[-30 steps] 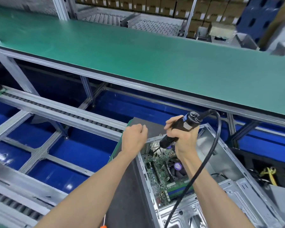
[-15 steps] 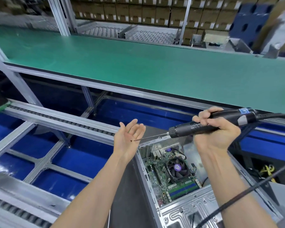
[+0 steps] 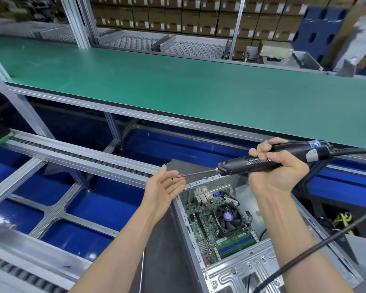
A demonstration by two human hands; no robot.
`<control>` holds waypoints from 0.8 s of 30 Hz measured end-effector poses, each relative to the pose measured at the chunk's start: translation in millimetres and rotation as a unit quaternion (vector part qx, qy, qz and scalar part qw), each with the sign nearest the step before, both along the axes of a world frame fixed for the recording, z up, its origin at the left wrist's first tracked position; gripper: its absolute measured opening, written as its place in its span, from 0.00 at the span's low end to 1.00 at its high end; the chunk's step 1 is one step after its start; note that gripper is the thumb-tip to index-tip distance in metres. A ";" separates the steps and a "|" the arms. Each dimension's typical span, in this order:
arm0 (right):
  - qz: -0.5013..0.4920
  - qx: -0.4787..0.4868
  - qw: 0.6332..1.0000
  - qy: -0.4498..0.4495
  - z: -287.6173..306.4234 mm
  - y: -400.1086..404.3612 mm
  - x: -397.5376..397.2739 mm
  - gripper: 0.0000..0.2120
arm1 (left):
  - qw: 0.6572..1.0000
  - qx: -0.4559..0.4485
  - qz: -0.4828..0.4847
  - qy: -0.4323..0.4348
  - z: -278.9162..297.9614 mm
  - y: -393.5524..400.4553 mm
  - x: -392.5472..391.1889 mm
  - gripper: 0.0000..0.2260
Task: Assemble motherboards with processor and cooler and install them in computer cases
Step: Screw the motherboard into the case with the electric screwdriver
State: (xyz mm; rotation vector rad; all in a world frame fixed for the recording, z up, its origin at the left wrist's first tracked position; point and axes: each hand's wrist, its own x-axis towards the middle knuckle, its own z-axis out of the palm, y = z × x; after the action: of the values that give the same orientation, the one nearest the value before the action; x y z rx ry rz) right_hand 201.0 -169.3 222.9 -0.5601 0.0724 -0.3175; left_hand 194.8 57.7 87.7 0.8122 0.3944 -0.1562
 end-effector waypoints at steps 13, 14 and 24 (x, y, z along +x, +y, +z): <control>-0.011 -0.003 1.000 0.017 -1.1 -2.5 2.2 0.14 | 0.994 0.107 0.003 -0.005 4.3 0.3 -4.5 0.07; -0.012 -0.002 1.000 0.019 -1.7 -2.7 2.4 0.14 | 0.995 0.096 0.004 -0.006 4.8 0.1 -4.5 0.07; -0.024 0.028 0.999 0.032 -4.7 -2.2 3.7 0.15 | 0.999 0.014 0.033 0.011 8.0 -6.4 -3.4 0.07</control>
State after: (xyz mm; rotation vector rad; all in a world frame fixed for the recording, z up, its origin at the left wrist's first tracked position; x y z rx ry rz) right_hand 204.7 -171.5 218.2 -0.5139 0.1566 -0.3435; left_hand 191.4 51.2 95.7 0.8249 0.4442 -0.0985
